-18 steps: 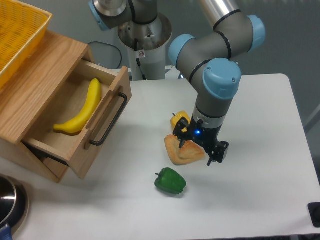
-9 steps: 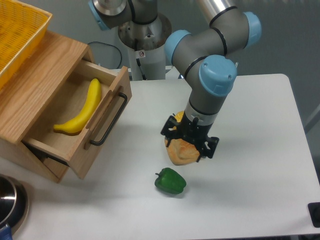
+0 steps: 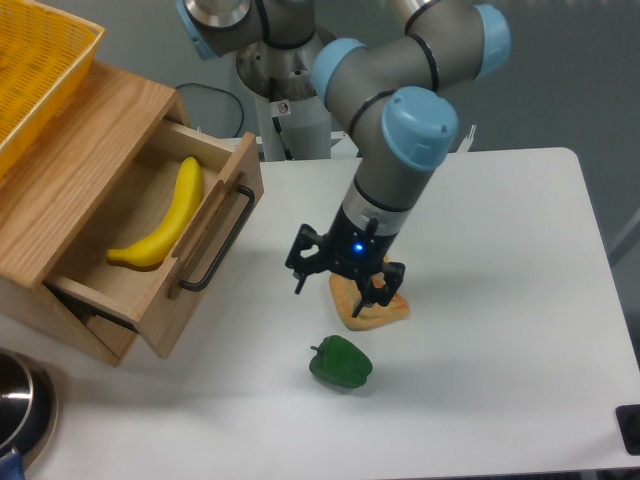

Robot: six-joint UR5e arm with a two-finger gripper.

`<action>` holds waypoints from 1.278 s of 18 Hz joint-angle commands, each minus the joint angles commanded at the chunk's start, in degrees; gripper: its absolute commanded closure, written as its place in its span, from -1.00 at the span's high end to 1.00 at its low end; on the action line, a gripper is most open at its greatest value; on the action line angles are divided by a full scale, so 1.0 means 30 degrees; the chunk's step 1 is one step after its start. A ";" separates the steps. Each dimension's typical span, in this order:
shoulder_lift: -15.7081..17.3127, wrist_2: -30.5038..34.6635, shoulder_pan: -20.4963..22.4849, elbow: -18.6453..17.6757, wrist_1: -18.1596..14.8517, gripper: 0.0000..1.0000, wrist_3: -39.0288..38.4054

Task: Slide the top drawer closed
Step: 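Move the gripper to the front of the open drawer beside its handle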

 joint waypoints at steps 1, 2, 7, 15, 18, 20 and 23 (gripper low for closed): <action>0.0176 0.0029 -0.0088 -0.0117 0.0000 -0.64 -0.0001; 0.0410 0.0029 -0.0118 -0.0147 -0.0029 -0.65 0.0057; 0.1376 -0.0059 -0.1113 -0.0761 -0.0524 -0.92 0.0175; 0.1965 0.0088 -0.1408 -0.0646 -0.3954 -1.00 0.0028; 0.1965 0.0088 -0.1378 -0.0557 -0.4042 -1.00 -0.0001; 0.1965 0.0088 -0.1408 -0.0558 -0.4334 -1.00 -0.0001; 0.1994 0.0088 -0.1495 -0.0587 -0.4540 -1.00 -0.0059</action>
